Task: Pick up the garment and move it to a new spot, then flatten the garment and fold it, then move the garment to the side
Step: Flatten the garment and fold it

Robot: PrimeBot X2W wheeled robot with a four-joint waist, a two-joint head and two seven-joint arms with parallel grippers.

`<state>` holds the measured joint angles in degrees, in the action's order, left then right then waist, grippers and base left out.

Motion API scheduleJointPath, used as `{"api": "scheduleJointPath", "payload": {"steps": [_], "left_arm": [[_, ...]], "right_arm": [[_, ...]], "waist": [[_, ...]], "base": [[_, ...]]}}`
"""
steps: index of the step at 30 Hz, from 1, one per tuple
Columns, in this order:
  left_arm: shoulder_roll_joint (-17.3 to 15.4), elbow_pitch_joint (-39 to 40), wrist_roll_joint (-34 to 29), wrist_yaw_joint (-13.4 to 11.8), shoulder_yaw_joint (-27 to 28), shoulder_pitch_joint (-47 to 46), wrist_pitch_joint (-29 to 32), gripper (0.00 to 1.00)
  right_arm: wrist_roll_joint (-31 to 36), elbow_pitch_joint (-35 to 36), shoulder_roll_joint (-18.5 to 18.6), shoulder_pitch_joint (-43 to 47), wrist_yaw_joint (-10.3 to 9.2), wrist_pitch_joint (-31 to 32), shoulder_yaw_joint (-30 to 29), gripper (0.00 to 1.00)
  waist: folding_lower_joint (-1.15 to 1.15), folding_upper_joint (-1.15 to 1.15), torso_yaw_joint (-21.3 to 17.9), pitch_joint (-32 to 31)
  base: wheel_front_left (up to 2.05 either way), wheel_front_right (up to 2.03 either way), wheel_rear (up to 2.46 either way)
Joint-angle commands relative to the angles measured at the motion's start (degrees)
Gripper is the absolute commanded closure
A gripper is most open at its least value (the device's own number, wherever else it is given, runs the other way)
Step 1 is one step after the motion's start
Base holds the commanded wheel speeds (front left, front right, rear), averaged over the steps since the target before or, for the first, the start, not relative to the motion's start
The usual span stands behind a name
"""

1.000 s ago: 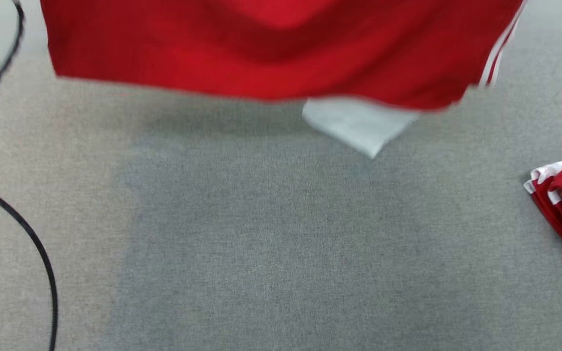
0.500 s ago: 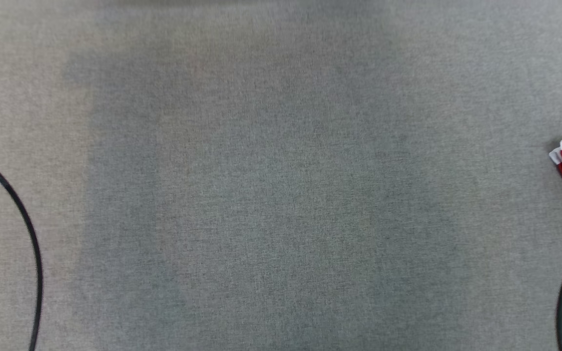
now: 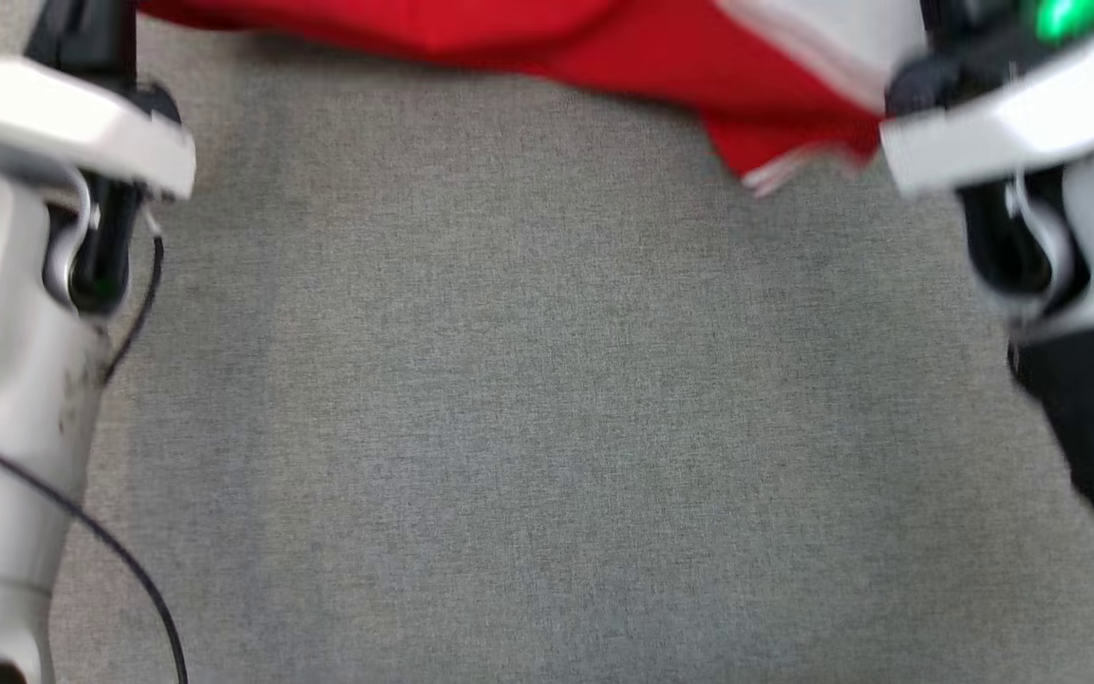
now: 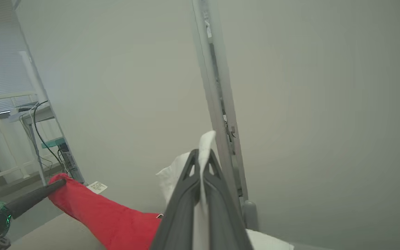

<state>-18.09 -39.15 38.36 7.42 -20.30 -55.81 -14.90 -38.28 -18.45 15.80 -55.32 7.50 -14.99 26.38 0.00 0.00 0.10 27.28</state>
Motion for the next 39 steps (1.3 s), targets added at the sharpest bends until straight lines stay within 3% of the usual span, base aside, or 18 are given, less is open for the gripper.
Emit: {"api": "scheduleJointPath", "payload": {"steps": [1,5,8,16,27,39], "left_arm": [[-0.70,2.46,-0.24,-0.62,1.34,3.00,-0.27,1.00],[-0.57,7.86,-0.98,-1.73,2.74,10.66,-0.24,1.00],[-0.90,13.59,-0.46,-3.33,3.33,19.92,-0.19,1.00],[-2.38,22.24,1.02,-6.11,1.96,34.97,3.05,1.00],[-4.49,26.40,4.38,-4.32,0.54,47.68,5.28,1.00],[-8.93,30.07,7.21,-5.64,1.17,57.80,9.49,1.00]], "right_arm": [[-1.65,1.90,0.33,4.55,-0.02,-0.25,-0.51,1.00],[-3.54,5.50,1.61,14.42,-0.02,-0.24,-2.37,1.00],[-4.54,9.23,0.94,26.17,-0.02,0.38,-5.46,1.00],[-3.85,14.50,-1.17,42.74,-0.02,4.02,-10.96,1.00],[-4.70,20.15,-2.39,58.14,-0.02,13.31,-14.56,1.00],[-6.04,26.33,-5.21,72.18,-0.02,25.00,-20.39,1.00]], "waist": [[0.00,0.00,0.15,-0.92],[0.00,0.00,0.40,-2.07],[0.00,0.00,0.51,-3.88],[0.00,0.00,0.27,-7.95],[0.00,0.00,0.25,-12.35],[0.00,0.00,0.07,-15.78]], "base": [[0.00,0.00,0.00],[0.00,0.00,0.00],[0.00,0.00,0.00],[0.00,0.00,0.00],[0.00,0.00,0.00],[0.00,0.00,0.00]]}}
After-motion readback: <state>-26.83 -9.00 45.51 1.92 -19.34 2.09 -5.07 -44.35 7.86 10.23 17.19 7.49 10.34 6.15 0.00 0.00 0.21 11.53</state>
